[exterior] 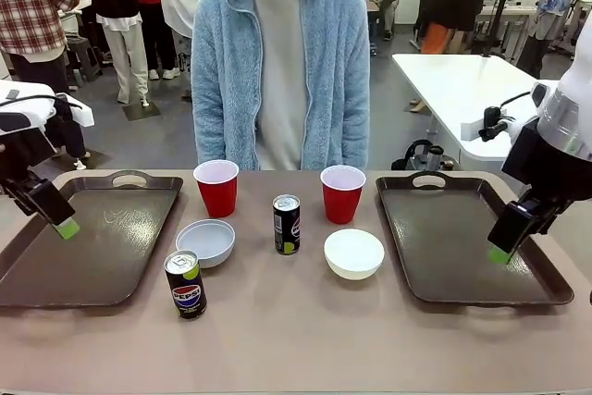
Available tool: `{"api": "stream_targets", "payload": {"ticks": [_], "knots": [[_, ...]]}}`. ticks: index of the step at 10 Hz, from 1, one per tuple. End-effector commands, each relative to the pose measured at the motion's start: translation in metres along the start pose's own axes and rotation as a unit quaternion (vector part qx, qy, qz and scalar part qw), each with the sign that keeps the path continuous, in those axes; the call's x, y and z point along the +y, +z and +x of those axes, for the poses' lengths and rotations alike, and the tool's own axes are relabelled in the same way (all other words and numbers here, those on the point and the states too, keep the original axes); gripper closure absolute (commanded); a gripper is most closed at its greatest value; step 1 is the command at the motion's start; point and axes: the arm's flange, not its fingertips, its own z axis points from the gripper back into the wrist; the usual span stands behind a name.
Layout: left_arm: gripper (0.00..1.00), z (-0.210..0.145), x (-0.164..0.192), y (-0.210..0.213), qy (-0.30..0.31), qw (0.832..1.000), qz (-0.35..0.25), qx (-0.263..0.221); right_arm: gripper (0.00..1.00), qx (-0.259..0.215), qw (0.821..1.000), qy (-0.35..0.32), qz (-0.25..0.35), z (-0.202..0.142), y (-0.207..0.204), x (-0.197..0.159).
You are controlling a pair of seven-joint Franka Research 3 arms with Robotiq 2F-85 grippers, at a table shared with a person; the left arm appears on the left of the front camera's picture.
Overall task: Prepare tableware on both trays.
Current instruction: Pick up a Picnic Bowl from the table and place it on a Handle tray.
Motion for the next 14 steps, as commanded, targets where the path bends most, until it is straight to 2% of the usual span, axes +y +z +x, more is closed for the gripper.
{"api": "stream_targets", "payload": {"ticks": [1, 2, 4, 6, 8, 10, 14], "knots": [[0.0, -0.014, 0.041, 0.029, 0.046, 0.979, -0.191, -0.059, 0.0, -0.043, 0.971, -0.076, 0.222, -0.019, 0.021, -0.056], [0.0, -0.033, 0.064, 0.049, 0.078, 0.956, -0.264, -0.102, 0.0, -0.069, 0.939, -0.135, 0.308, -0.047, 0.026, -0.09], [0.0, -0.052, 0.111, 0.054, 0.117, 0.909, -0.364, -0.164, 0.0, -0.085, 0.898, -0.202, 0.382, -0.084, 0.023, -0.143], [0.0, -0.073, 0.145, 0.05, 0.156, 0.866, -0.43, -0.204, 0.0, -0.103, 0.864, -0.261, 0.417, -0.104, 0.014, -0.178], [0.0, -0.099, 0.176, 0.045, 0.195, 0.845, -0.452, -0.208, 0.0, -0.131, 0.829, -0.293, 0.458, -0.123, 0.012, -0.199], [0.0, -0.108, 0.198, 0.037, 0.224, 0.839, -0.452, -0.203, 0.0, -0.144, 0.804, -0.305, 0.49, -0.134, 0.003, -0.219], [0.0, -0.102, 0.217, 0.001, 0.25, 0.831, -0.458, -0.193, 0.0, -0.129, 0.777, -0.331, 0.519, -0.139, -0.031, -0.243]]}}
